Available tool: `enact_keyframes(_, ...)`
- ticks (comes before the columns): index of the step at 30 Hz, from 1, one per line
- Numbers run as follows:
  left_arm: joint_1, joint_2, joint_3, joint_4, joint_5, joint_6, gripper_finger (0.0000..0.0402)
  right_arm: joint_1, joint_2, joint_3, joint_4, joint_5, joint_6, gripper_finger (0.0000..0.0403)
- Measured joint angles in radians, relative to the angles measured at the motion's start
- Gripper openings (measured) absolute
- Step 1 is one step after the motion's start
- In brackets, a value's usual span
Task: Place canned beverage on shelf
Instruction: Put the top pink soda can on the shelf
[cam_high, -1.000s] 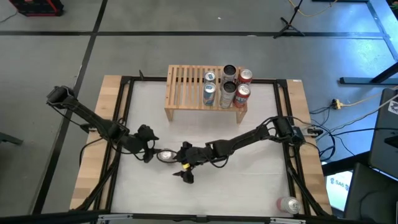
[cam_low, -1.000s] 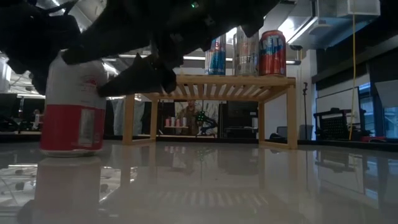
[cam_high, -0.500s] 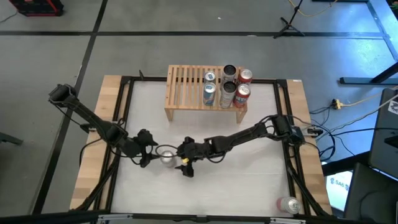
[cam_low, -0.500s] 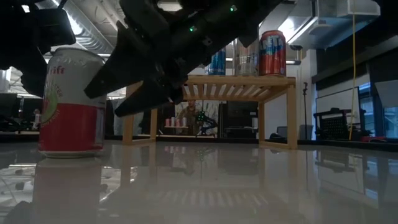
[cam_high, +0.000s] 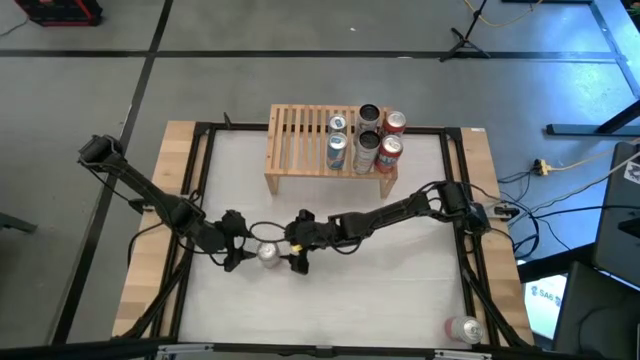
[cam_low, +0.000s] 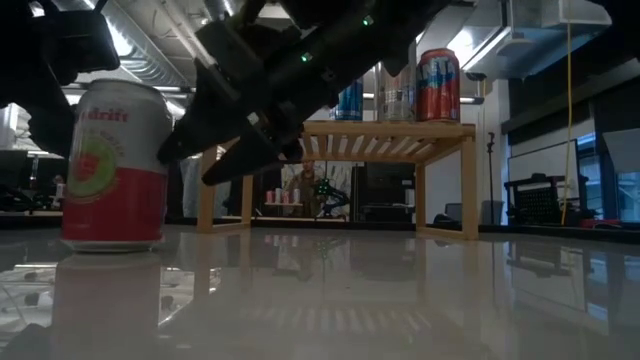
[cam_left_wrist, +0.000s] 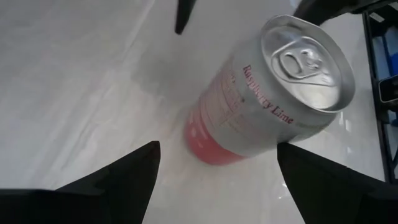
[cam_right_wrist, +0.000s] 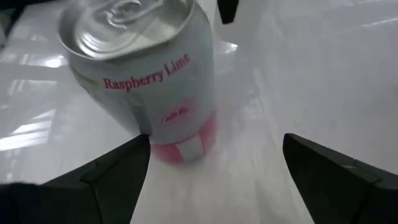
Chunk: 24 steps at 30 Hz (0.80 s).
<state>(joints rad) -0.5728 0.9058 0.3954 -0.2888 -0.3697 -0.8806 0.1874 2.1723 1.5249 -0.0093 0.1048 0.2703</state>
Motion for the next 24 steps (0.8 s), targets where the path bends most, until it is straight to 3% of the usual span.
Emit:
enact_keyframes(12, 0.000, -0.010, 0.019, -0.038, 0.096, 0.051, 0.0326, -0.035, -0.025, 0.000, -0.106, -0.011, -0.042, 0.0358)
enact_keyframes(17, 0.000, -0.039, 0.161, -0.196, 0.066, 0.173, 0.0326, -0.011, -0.137, 0.000, -0.247, -0.016, -0.059, 0.0358)
enact_keyframes(24, 0.001, -0.038, 0.293, -0.178, 0.045, 0.272, 0.0326, 0.065, -0.231, 0.001, -0.341, 0.007, -0.030, 0.0358)
